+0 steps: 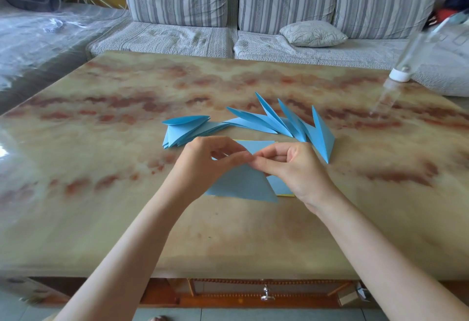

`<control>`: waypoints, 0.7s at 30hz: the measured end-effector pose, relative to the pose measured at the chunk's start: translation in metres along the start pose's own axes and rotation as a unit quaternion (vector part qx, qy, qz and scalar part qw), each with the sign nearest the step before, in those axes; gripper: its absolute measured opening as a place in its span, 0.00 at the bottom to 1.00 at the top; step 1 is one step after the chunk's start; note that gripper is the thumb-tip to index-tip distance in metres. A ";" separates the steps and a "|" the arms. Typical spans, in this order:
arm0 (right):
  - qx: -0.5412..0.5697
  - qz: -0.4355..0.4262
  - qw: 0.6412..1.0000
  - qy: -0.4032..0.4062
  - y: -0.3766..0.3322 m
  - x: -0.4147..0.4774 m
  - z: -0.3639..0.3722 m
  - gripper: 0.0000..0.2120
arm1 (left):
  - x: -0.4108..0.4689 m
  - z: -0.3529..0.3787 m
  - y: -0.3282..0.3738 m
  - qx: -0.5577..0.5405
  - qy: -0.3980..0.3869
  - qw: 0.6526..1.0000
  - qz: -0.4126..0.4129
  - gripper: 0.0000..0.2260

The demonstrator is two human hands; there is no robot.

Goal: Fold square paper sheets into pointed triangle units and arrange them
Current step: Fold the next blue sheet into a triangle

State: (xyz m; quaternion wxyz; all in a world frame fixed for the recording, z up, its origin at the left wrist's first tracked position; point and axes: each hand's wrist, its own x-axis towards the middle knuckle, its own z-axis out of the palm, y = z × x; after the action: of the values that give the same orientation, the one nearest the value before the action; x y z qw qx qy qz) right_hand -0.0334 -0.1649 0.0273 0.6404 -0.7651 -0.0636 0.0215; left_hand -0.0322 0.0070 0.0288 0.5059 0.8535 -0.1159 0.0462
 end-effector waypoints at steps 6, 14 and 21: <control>0.001 -0.006 1.000 -0.013 0.002 0.000 0.001 0.01 | -0.001 0.001 0.000 -0.021 0.004 1.000 -0.011 0.02; -0.001 0.033 0.999 -0.034 0.000 0.000 0.000 0.08 | -0.003 0.004 0.005 -0.037 0.094 0.994 -0.031 0.05; -0.030 0.068 0.994 -0.074 0.001 0.000 -0.008 0.06 | -0.001 0.002 0.002 -0.002 0.119 0.992 -0.039 0.04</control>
State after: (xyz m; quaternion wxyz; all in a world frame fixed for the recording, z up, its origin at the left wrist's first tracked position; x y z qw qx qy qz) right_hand -0.0321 -0.1732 0.0274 0.6079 -0.7828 -0.0587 0.1197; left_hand -0.0339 0.0041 0.0295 0.5196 0.8446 -0.0218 0.1273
